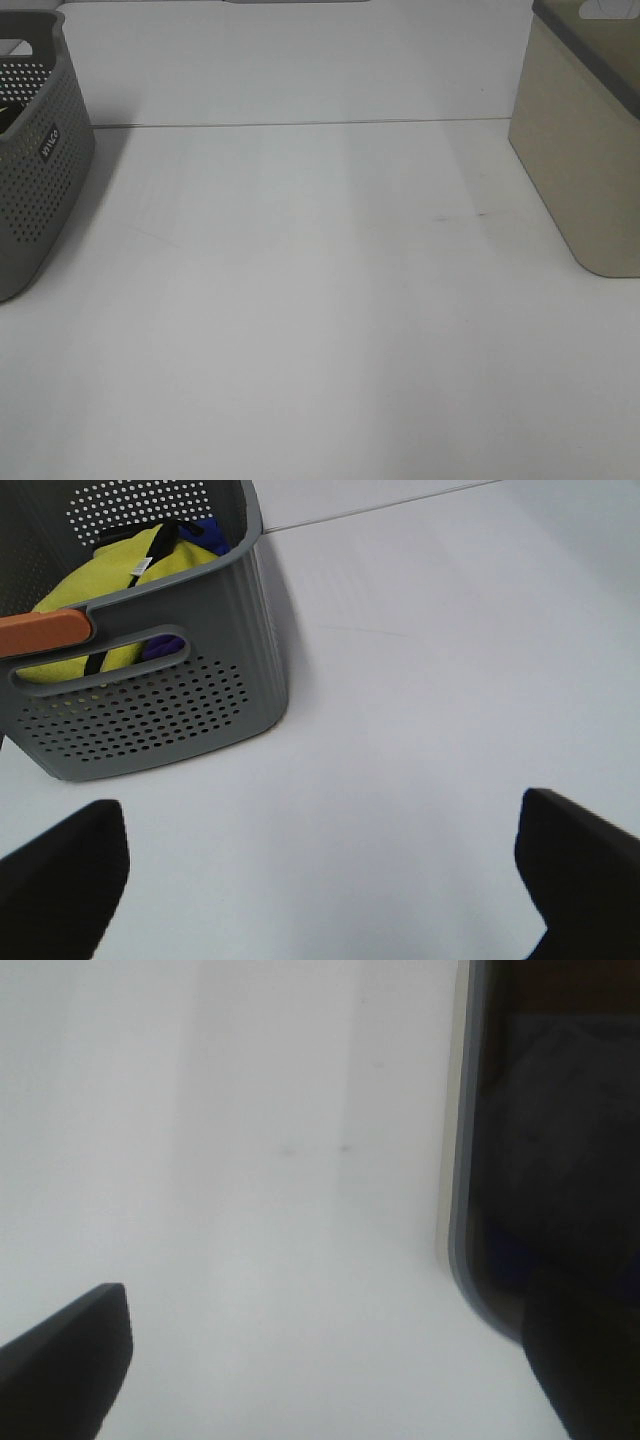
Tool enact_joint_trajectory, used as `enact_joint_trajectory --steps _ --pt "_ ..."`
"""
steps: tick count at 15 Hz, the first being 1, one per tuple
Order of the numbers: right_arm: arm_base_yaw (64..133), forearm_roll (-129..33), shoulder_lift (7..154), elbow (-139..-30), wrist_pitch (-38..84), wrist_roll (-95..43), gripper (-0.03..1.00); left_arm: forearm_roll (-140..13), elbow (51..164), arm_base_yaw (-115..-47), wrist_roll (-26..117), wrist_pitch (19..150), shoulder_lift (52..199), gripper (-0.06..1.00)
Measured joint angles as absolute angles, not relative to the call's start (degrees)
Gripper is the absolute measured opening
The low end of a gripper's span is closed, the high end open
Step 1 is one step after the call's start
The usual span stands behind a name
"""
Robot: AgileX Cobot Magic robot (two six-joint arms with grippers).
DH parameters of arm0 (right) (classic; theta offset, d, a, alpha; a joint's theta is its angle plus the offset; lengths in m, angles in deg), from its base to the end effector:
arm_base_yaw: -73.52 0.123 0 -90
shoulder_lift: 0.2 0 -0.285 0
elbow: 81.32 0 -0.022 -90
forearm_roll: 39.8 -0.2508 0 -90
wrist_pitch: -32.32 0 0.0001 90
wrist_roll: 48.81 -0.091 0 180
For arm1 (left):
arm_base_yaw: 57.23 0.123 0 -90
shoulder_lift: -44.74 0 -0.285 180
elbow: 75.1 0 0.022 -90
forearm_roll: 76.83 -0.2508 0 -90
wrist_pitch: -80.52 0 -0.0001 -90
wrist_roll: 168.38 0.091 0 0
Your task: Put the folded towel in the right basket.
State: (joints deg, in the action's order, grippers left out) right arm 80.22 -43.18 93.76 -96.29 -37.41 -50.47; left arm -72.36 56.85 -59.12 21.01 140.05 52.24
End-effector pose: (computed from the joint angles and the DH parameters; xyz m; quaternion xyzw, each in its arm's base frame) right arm 0.3061 0.0410 0.3991 -0.0399 0.9617 0.0490 0.2666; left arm -0.0061 -0.0059 0.2817 0.0842 0.8389 -0.0038 0.5377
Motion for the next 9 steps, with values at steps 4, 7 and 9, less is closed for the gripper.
enact_joint_trajectory --steps 4,7,9 --pt "80.2 -42.6 79.8 -75.0 -37.3 -50.5 0.99 -72.4 56.8 -59.1 21.0 140.0 52.2 0.99" --pt "80.2 -42.6 69.2 -59.0 -37.2 -50.5 0.99 -72.4 56.8 -59.1 21.0 140.0 52.2 0.99" --pt "80.2 -42.6 61.7 -50.2 -37.2 -50.5 0.99 -72.4 56.8 -59.1 21.0 140.0 52.2 0.99"
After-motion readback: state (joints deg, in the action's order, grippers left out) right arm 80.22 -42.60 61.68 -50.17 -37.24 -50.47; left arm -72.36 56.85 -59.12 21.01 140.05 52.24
